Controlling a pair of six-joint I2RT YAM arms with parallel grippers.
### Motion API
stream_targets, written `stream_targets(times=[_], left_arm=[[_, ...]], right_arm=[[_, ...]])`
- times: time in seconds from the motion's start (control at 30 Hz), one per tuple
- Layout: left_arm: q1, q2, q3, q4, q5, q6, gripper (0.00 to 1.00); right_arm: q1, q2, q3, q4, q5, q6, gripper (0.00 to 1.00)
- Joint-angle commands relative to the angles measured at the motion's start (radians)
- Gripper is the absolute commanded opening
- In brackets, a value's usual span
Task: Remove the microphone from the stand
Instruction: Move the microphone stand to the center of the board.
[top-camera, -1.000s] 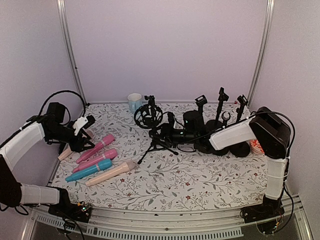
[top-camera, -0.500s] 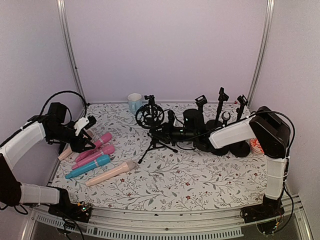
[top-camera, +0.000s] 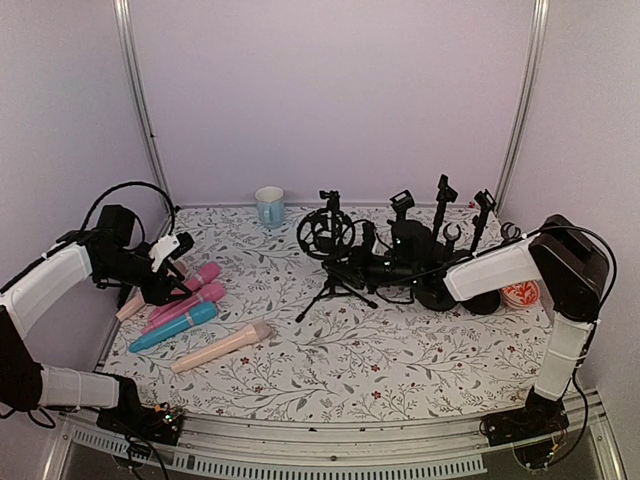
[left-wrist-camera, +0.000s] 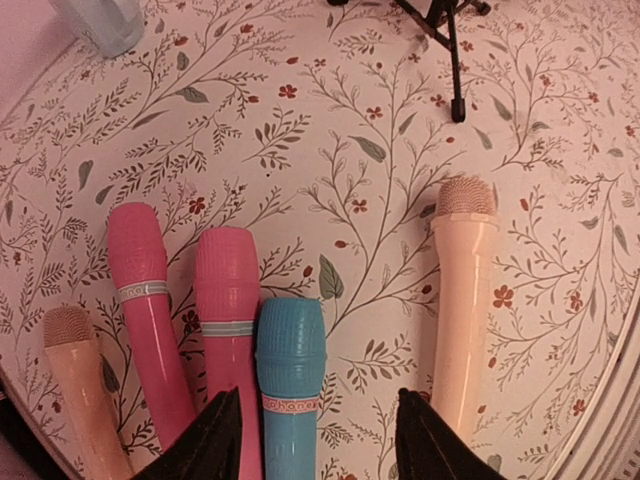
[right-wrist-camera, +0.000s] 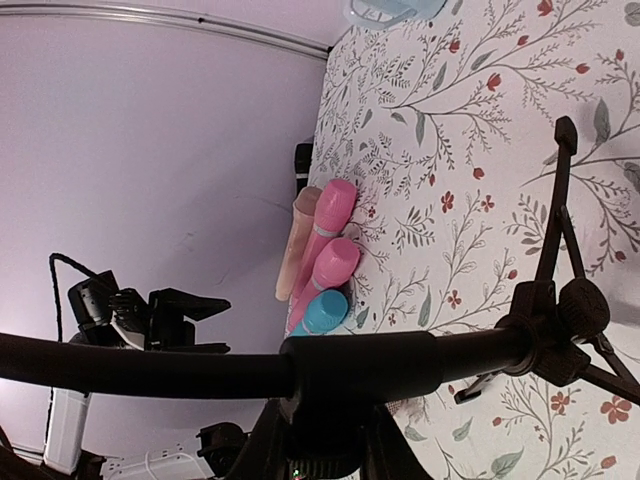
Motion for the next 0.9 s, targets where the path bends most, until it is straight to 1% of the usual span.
stream_targets(times=[0.0, 0.13, 0.27, 0.47, 0.63, 0.87], left_arm=[[-0.013, 0.004, 0.011, 0.004, 0.004, -0.005, 0.54], [-0.015, 0.005, 0.015, 0.004, 0.005, -0.009, 0.54], [-0.018, 0.001, 0.016, 0.003, 0.003, -0.012, 0.54], [-0.019, -0.003, 0.013, 0.004, -0.005, -0.009, 0.54], [-0.020, 0.009, 0.018, 0.002, 0.000, -0.013, 0.54], [-0.025, 0.017, 0.024, 0.003, -0.003, -0.021, 0.53]], right_arm=[[-0.010, -0.101, -0.074, -0.025, 0.062, -0.041, 0.00], [-0.012, -0.142, -0.120, -0.060, 0.088, -0.057, 0.00], [-0.013, -0.154, -0.126, -0.120, 0.116, -0.103, 0.00], [-0.012, -0.175, -0.123, -0.235, 0.196, -0.225, 0.00], [-0.011, -0.167, -0.094, -0.349, 0.260, -0.316, 0.00], [-0.002, -0.120, -0.009, -0.490, 0.333, -0.368, 0.00]])
